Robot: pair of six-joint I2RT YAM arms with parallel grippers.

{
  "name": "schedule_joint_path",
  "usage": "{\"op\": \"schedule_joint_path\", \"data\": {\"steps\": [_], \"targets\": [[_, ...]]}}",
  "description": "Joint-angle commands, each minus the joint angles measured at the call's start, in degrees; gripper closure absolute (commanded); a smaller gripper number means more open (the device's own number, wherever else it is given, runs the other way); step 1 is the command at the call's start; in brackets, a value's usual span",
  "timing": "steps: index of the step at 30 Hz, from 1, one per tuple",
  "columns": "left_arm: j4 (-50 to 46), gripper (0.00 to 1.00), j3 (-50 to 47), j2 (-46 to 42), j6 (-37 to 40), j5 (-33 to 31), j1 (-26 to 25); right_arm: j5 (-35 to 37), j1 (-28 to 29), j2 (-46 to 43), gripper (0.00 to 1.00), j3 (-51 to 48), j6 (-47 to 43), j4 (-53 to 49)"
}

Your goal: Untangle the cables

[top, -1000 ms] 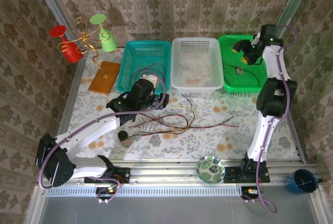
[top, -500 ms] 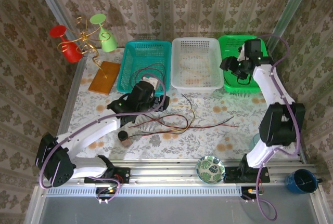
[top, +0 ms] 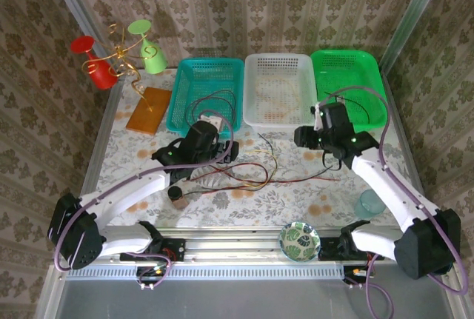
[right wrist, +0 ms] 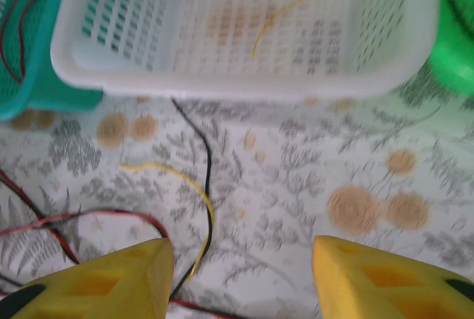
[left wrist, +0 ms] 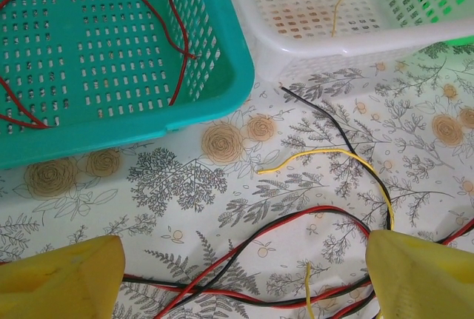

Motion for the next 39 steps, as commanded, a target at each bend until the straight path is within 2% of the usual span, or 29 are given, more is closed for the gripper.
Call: {"op": "schedule_joint_path", "data": {"steps": [1, 4, 7, 9, 13, 17, 20, 24, 27, 30, 33, 39], "targets": [[1.4, 0.15, -1.4, -1.1, -1.7, 1.1, -0.4, 1.3, 2.9, -0.4, 0.5, -3.5, 7.2, 0.8], [1.7, 0.15, -1.8, -1.0, -2.0, 1.3, -0.4, -1.4, 6.8, 1.4, 0.53, -5.9, 15.2, 3.0], [1.7, 0.15, -2.2, -1.3, -2.3, 1.3, -0.5, -0.7, 12.2, 3.6, 0.54, -6.8, 19.1, 5.5], [1.6, 0.15, -2.5, -1.5, -2.6, 1.4, -0.5, -0.6, 14.7, 5.5, 0.54, -7.2, 18.8, 7.6], [1.3, 0.15, -3.1, -2.1, -2.8, 1.7, -0.5, 1.8, 15.6, 9.4, 0.58, -5.9, 17.9, 5.8], [0.7, 0.15, -3.6, -2.8, -2.6, 1.6, -0.4, -1.7, 17.1, 12.7, 0.61, -3.4, 17.4, 4.1], [-0.4, 0.14, -3.7, -3.7, -3.1, 2.8, 0.5, -3.8, 19.4, 15.3, 0.6, -1.3, 9.9, 3.4], [0.0, 0.15, -4.8, -6.1, -5.9, 11.7, 4.8, -4.0, 20.4, 16.4, 0.58, 0.5, -5.0, 1.9], [0.0, 0.15, -6.3, -9.2, -6.3, 13.6, 6.5, -4.1, 21.9, 16.4, 0.57, -0.6, -16.0, 3.7], [-1.3, 0.16, -7.9, -12.0, -7.1, 14.6, 8.7, -4.2, 24.0, 17.5, 0.56, -0.9, -23.0, 5.0], [-2.7, 0.16, -9.3, -14.9, -7.7, 14.5, 10.1, -3.8, 25.6, 19.4, 0.56, -0.6, -27.0, 6.0], [-4.3, 0.16, -11.5, -18.9, -8.7, 14.2, 11.4, -4.9, 28.1, 24.5, 0.56, 2.3, -29.5, 5.3]]}}
